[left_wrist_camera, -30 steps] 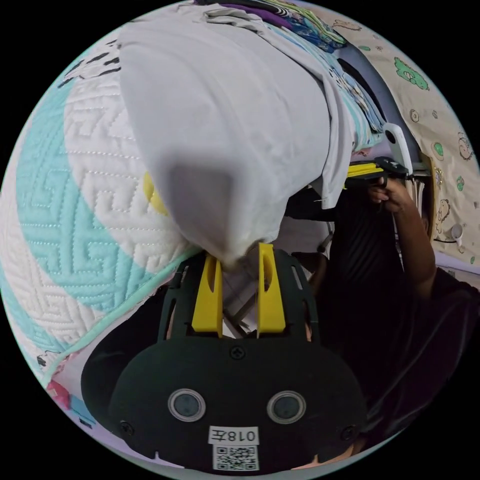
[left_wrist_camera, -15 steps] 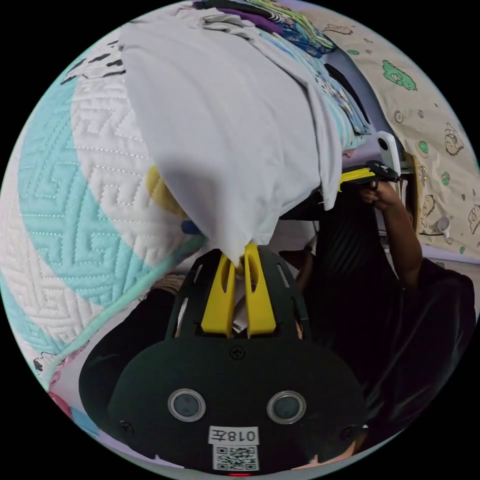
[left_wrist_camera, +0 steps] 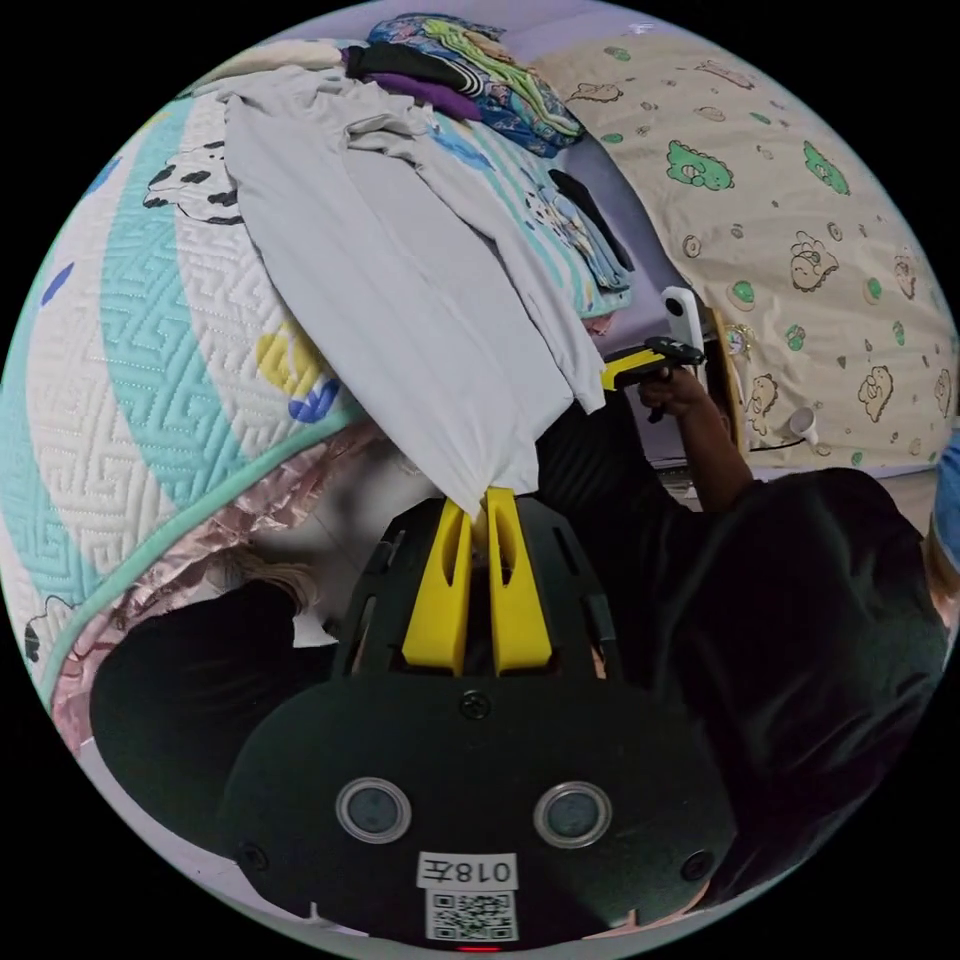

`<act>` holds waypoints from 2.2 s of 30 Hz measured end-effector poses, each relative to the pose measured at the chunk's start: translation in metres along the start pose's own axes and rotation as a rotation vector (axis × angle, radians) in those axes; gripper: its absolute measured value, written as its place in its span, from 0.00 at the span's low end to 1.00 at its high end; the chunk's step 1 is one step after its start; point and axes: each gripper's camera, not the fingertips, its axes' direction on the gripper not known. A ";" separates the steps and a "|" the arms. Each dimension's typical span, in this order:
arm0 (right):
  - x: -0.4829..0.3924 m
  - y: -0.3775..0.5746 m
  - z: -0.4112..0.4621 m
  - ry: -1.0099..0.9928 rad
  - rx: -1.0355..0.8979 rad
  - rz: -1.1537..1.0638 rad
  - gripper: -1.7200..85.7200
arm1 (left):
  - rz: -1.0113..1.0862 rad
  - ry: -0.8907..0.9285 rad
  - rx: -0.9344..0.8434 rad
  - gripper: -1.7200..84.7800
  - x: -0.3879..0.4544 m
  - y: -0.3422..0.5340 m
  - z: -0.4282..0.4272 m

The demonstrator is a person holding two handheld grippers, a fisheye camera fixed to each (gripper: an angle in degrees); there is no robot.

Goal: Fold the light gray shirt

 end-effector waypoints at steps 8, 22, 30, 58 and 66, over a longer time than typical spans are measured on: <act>-0.011 -0.021 0.003 0.176 -0.247 0.083 0.07 | -0.161 0.060 -0.059 0.10 -0.039 0.010 -0.009; -0.050 -0.194 -0.140 0.329 0.437 -0.149 0.12 | -0.009 -0.411 0.317 0.13 -0.051 -0.179 -0.203; -0.030 -0.386 -0.133 0.631 0.361 -0.189 0.13 | -0.065 -0.638 0.320 0.15 -0.124 -0.384 -0.240; 0.024 -0.415 -0.243 0.363 0.683 0.086 0.13 | -0.266 -0.532 0.679 0.15 -0.135 -0.475 -0.342; 0.015 -0.431 -0.243 0.368 0.638 0.028 0.12 | 0.359 -0.561 0.254 0.11 -0.031 -0.651 -0.246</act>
